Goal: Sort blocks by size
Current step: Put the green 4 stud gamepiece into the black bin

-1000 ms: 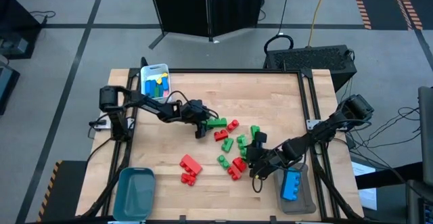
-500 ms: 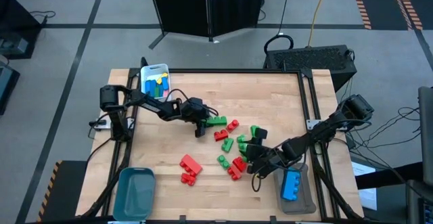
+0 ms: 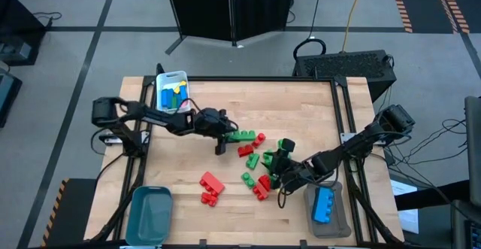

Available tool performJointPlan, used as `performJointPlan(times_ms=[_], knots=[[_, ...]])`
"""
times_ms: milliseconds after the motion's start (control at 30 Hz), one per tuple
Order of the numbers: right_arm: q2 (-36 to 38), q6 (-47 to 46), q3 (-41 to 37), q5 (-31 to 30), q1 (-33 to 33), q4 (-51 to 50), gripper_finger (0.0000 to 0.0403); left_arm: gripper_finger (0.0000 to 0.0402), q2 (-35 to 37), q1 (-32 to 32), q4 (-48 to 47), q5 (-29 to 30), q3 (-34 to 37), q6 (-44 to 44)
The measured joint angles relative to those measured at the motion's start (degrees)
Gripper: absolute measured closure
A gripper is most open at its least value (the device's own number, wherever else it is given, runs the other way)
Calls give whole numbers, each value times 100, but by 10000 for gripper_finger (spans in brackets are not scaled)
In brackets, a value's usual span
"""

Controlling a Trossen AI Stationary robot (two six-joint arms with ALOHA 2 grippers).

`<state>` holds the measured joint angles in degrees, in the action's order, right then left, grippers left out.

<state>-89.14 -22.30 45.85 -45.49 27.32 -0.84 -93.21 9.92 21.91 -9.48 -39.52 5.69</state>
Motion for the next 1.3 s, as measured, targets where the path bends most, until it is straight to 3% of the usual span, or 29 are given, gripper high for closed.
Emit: performJointPlan(times_ms=[167,233,400,533,700,867,1000,1300], knots=[[136,-814,1,-235,-35,141,195,257,438,-443,12,370,-7,390],[204,-732,1,-255,-36,115,165,255,583,-586,29,370,-3,405],[214,1120,1,-725,141,-3,104,253,817,-708,194,77,-7,-165],[214,2466,1,-1363,293,0,79,253,918,-701,238,-239,-7,-769],[214,4859,4,-1399,305,315,69,252,908,-655,264,-651,-7,-1284],[214,6158,4,-1271,177,1069,75,252,905,-605,258,-673,-7,-1740],[214,6380,4,-649,15,1508,78,251,905,-620,181,-690,-7,-1894],[214,6482,4,-48,-401,1565,79,251,905,-627,124,-804,-7,-2035]])
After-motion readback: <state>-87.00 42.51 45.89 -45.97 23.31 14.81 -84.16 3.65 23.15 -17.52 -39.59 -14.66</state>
